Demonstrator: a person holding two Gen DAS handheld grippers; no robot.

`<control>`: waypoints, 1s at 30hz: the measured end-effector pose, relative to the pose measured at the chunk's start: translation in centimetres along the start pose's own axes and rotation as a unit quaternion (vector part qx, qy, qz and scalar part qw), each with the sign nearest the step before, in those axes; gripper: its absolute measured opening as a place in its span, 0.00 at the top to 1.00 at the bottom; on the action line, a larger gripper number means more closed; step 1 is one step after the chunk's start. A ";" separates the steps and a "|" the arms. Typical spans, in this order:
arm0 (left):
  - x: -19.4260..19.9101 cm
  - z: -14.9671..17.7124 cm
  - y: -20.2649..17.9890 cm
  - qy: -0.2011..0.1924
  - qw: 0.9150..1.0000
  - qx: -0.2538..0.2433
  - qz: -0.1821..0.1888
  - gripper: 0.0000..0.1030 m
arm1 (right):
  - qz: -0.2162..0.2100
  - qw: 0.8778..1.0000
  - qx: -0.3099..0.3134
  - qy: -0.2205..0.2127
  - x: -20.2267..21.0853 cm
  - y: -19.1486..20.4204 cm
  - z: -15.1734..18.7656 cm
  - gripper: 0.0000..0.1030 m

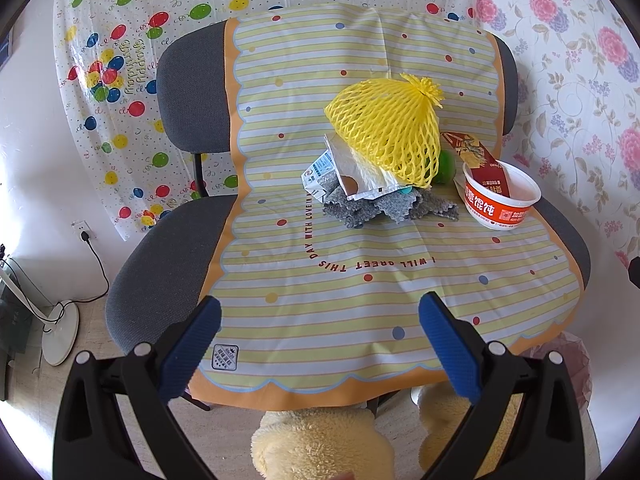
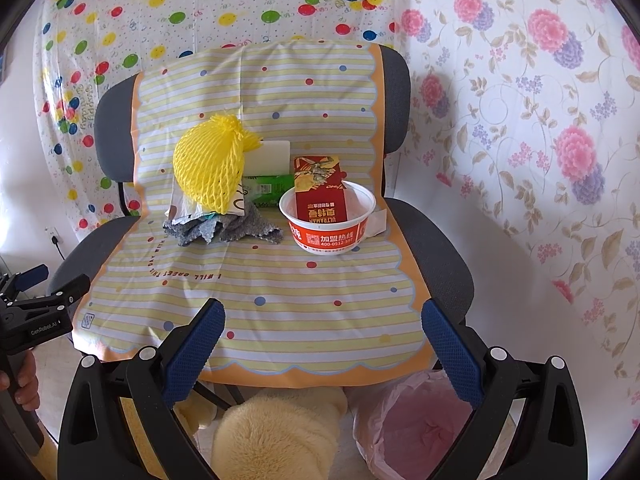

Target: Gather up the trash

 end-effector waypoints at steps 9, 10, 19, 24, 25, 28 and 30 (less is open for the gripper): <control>0.0 0.0 0.0 0.000 1.000 0.000 0.000 0.06 | 0.000 1.000 -0.001 0.001 0.4 -0.1 0.9 0.06; 0.0 0.0 0.0 0.000 1.000 0.000 0.000 0.06 | -0.001 1.000 -0.001 0.002 0.4 -0.2 1.1 0.06; -0.7 -0.4 -0.2 0.003 1.000 0.001 -0.001 0.06 | -0.009 1.000 -0.001 0.008 -1.2 -0.1 -0.2 0.06; -1.7 -2.2 0.7 -0.004 1.000 0.013 0.007 0.06 | -0.022 1.000 0.006 -0.004 -3.5 0.5 -3.5 0.06; -1.9 -2.7 0.8 -0.004 1.000 0.013 0.008 0.06 | -0.024 1.000 0.007 -0.007 -4.2 0.7 -4.5 0.06; -2.7 -4.2 0.8 -0.002 1.000 0.010 0.021 0.06 | -0.029 0.999 0.005 -0.014 -5.7 0.7 -5.9 0.06; -3.4 -5.5 0.6 -0.005 1.000 0.007 0.028 0.06 | -0.030 0.999 0.005 -0.016 -6.9 0.8 -6.8 0.06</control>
Point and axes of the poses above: each gripper's, at about its wrist camera, not at the fingertips, and x roughly against the way its jaws point, y to its left, z to its underside, the point moved 5 cm from there along -x, roughly the way its jaws point, and after that the axes turned 8 degrees about -x, right-handed, at the moved point
